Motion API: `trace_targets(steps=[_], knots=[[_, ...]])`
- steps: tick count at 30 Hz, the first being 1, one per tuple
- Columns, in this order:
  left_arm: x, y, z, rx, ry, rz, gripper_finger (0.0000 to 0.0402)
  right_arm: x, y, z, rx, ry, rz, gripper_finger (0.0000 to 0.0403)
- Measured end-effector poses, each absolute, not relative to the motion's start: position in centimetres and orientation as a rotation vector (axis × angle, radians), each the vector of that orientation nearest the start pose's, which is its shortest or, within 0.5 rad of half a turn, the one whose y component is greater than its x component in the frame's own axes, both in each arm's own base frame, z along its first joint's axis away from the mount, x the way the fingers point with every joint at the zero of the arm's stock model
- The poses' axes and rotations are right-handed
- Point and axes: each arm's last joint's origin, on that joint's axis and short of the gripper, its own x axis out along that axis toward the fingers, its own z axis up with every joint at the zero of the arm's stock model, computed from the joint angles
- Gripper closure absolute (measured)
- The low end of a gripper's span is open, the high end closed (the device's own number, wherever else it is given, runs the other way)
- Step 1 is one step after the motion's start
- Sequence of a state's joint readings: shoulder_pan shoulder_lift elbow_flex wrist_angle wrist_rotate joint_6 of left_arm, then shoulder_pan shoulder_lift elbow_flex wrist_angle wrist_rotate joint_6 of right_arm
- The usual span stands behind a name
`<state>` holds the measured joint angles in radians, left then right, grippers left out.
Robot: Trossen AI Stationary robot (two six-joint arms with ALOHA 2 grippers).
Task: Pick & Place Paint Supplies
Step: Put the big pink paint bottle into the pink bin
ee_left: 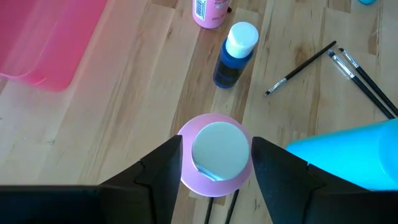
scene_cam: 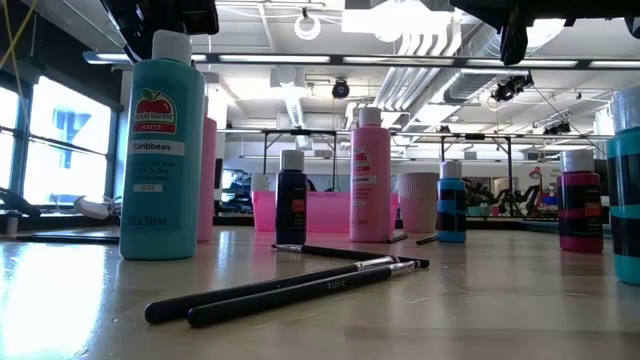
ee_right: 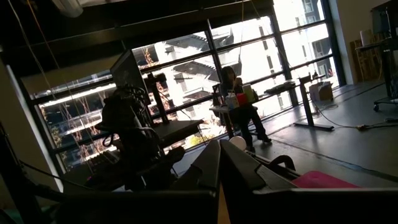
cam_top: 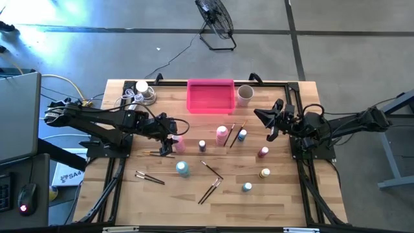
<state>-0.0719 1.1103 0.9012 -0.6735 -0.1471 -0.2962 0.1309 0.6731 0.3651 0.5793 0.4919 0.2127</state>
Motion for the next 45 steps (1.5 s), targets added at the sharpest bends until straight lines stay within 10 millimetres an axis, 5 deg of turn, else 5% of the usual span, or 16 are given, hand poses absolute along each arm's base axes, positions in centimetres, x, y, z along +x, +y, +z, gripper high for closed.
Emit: trace_targets(steps=[45], knots=[[21.57,-1.13,27.33,-0.201,0.857,0.208,0.0213,15.56,0.67,27.60,0.293,-0.297,-0.330,0.0401]])
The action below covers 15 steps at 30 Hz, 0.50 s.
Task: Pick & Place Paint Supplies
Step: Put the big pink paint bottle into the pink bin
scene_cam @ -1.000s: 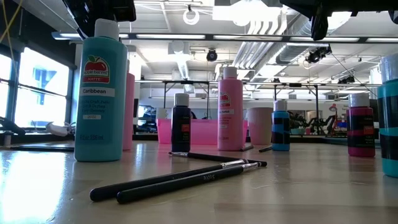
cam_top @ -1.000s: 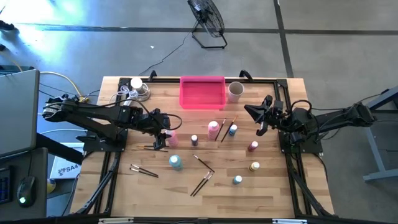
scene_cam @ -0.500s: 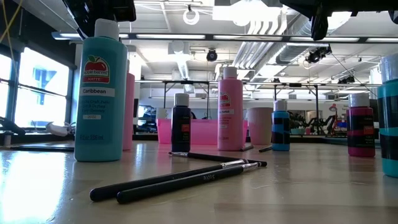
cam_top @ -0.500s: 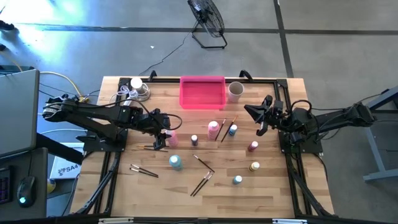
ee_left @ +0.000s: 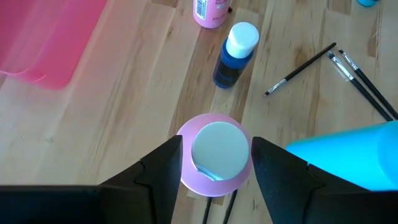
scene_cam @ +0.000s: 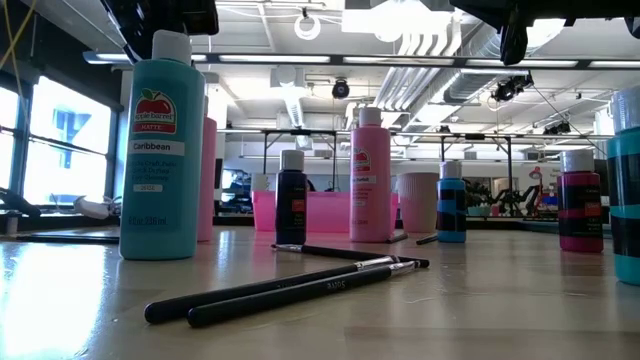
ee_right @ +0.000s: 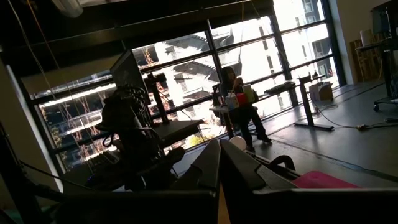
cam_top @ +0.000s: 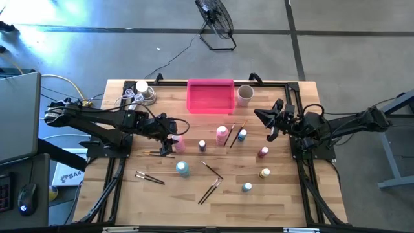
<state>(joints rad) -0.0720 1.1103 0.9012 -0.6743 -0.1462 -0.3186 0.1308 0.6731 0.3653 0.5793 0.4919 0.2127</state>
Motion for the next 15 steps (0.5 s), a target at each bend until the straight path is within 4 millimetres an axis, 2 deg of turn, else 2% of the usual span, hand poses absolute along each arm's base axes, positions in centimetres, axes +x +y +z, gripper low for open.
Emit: trace_targets(steps=[15], knots=[[21.57,-1.15,27.33,-0.215,0.859,0.207,0.0213,15.56,0.67,27.59,0.293,-0.297,-0.330,0.0401]])
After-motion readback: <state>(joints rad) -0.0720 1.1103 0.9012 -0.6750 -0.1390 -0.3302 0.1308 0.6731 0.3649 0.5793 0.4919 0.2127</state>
